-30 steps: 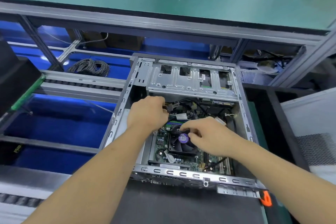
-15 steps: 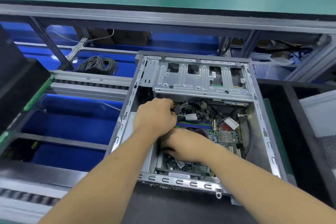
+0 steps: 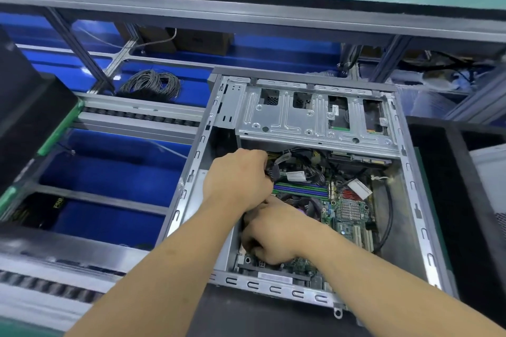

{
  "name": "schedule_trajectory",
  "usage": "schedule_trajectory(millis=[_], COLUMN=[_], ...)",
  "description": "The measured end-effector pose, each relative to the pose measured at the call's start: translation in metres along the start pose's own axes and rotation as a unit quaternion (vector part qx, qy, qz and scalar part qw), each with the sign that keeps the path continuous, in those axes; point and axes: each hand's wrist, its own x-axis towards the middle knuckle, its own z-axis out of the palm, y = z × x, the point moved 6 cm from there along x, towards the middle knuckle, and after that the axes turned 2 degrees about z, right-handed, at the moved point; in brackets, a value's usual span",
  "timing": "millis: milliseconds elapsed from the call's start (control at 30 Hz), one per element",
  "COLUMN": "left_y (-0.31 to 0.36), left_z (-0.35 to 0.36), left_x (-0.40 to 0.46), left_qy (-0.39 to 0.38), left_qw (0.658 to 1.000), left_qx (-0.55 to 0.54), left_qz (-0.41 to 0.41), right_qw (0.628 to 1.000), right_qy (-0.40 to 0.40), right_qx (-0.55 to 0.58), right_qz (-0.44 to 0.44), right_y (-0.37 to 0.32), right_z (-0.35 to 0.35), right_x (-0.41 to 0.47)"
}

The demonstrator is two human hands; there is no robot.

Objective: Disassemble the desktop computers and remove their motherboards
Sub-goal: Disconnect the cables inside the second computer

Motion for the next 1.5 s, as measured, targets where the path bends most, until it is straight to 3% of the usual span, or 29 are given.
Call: schedule_trajectory(millis=[167,333,600,700,800,967,1233,1500], left_y=[0.0,-0.001,-0.003,-0.002,-0.002,-0.001,-0.002,-0.001], left_z=[-0.001,-0.005,-0.009,-0.009,-0.01,-0.009,-0.004,-0.005], left_x=[0.0,-0.001,-0.003,-0.003,-0.004,-0.004,-0.002,-0.002], left_qy=[-0.007,0.004,0.048,0.037,0.033,0.027,0.019,0.02], left_qw=[1.0,1.0,0.998,0.998,0.998,0.998,0.999,0.999], left_qx=[0.002,-0.025,-0.049,-0.045,-0.046,-0.051,-0.042,-0.033], left_qz=[0.001,-0.005,-0.008,-0.006,-0.002,0.004,0.011,0.016], right_qw=[1.0,0.983,0.986,0.998,0.998,0.995,0.982,0.964], right_qy=[0.024,0.127,0.129,0.059,-0.025,0.063,-0.08,-0.12], right_qx=[0.001,0.073,0.022,-0.016,-0.057,-0.062,-0.149,-0.221], right_qz=[0.008,0.115,0.104,0.009,-0.019,-0.049,-0.083,-0.085], right_y=[0.002,0.051,0.041,0.009,-0.004,0.001,0.003,0.005], right_z=[0.001,-0.016,-0.018,-0.01,0.006,-0.008,0.029,0.036], right_x=[0.005,-0.012,-0.017,-0.009,-0.007,-0.025,-0.053,-0.047])
